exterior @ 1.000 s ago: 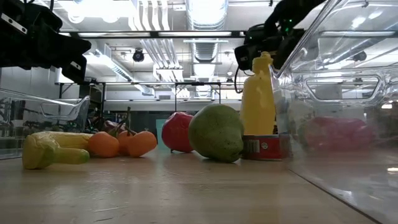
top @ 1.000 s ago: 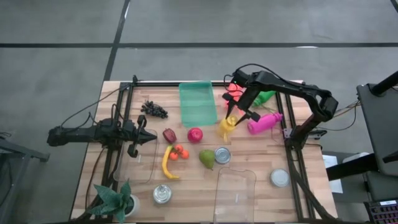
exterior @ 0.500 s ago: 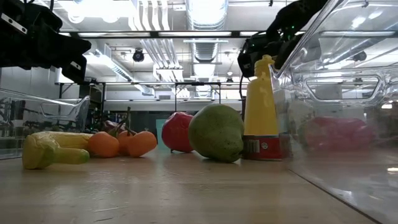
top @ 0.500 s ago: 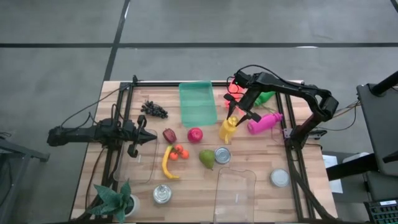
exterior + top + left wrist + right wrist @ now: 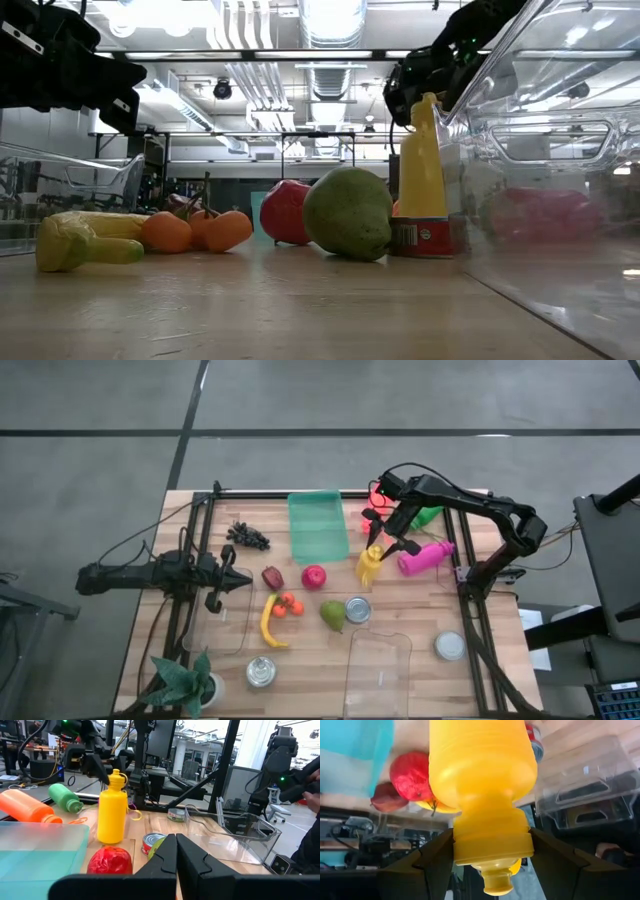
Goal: Pick & Place Food Item
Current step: Put the yellow water bottle into the green bin
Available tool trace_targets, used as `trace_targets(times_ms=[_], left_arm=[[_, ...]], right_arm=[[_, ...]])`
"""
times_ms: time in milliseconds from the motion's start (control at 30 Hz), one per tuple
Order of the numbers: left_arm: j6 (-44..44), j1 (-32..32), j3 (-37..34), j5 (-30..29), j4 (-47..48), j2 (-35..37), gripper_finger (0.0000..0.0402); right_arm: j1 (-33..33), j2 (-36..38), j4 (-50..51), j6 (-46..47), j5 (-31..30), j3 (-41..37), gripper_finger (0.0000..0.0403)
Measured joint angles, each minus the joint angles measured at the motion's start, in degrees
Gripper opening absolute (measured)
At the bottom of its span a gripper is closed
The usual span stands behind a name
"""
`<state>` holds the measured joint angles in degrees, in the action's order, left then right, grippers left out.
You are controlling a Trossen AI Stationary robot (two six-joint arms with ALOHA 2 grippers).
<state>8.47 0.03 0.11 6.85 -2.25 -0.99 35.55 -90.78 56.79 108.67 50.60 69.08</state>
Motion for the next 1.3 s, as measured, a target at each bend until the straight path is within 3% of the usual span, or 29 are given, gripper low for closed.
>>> trace_targets(times_ms=[300,700,1300], left_arm=[[0.0,0.0,0.0,0.0,0.0,0.0,0.0001],[0.0,0.0,0.0,0.0,0.0,0.0,0.0001],[0.0,0.0,0.0,0.0,0.0,0.0,0.0001]], right_arm=[[0.0,0.6,1.2,3.6,-1.0,1.0,0.023],[0.6,0.6,2.2,10.1,-5.6,12.9,0.023],[3.3,-12.4,1.3,9.9,-0.5,27.5,0.023]])
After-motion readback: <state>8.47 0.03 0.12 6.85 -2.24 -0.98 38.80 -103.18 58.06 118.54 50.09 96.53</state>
